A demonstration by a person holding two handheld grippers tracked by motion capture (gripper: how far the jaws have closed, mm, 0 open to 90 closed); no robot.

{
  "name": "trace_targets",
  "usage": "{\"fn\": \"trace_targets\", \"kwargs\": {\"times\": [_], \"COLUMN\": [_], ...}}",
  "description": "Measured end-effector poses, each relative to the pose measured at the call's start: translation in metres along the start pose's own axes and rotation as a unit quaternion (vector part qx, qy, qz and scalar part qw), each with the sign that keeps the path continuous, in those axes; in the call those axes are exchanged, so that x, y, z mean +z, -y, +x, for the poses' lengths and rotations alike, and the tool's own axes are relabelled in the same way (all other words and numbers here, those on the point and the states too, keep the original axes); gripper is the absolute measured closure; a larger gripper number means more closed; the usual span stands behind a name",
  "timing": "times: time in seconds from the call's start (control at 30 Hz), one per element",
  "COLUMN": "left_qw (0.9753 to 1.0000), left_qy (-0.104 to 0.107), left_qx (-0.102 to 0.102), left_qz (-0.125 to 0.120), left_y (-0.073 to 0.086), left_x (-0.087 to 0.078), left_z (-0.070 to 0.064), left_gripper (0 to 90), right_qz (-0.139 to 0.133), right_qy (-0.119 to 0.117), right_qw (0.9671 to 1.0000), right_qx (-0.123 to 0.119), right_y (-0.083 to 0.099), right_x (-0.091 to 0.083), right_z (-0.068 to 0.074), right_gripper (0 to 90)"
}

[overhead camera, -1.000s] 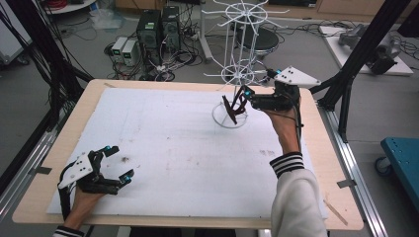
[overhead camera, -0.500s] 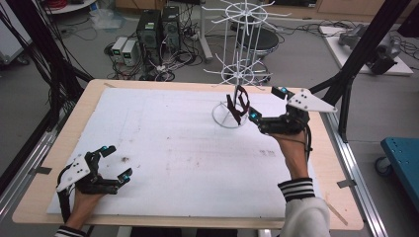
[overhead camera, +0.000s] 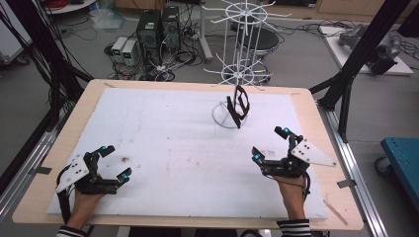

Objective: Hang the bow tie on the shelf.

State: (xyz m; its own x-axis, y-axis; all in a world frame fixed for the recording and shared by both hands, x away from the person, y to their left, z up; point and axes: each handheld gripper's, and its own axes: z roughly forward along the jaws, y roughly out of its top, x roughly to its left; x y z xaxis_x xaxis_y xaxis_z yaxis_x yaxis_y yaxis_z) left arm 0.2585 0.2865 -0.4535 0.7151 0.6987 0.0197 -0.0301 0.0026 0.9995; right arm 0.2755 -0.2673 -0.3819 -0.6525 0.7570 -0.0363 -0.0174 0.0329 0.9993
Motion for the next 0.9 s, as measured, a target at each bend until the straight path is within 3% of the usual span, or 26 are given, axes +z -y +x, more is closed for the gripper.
{"fn": "trace_targets", "kwargs": {"times": [0.2, 0.53, 0.67, 0.73, 0.9], "left_qw": [1.0000, 0.9999, 0.9999, 0.9998, 0.9998], "left_qy": [-0.001, -0.005, -0.006, -0.006, -0.008], "left_qx": [-0.001, 0.007, 0.008, 0.009, 0.004], "left_qz": [-0.003, -0.013, -0.014, -0.014, -0.015], "left_y": [0.000, 0.001, 0.001, 0.001, 0.001], "left_x": [-0.001, -0.002, -0.003, -0.003, -0.004], "left_z": [0.000, -0.002, -0.002, -0.002, -0.001], "left_gripper": [2.7, 2.7, 2.7, 2.7, 2.7], "right_qz": [0.013, 0.003, 0.017, 0.024, 0.018], "right_qy": [0.017, 0.040, 0.040, 0.040, 0.049], "right_qw": [0.9998, 0.9991, 0.9990, 0.9988, 0.9986], "right_qx": [0.006, 0.012, 0.005, 0.013, 0.004], "right_y": [0.027, 0.060, 0.068, 0.070, 0.070], "right_x": [-0.011, -0.016, -0.013, -0.013, -0.013], "right_z": [0.000, 0.005, 0.004, 0.003, 0.004], "right_gripper": [0.6, 0.6, 0.6, 0.6, 0.6]}}
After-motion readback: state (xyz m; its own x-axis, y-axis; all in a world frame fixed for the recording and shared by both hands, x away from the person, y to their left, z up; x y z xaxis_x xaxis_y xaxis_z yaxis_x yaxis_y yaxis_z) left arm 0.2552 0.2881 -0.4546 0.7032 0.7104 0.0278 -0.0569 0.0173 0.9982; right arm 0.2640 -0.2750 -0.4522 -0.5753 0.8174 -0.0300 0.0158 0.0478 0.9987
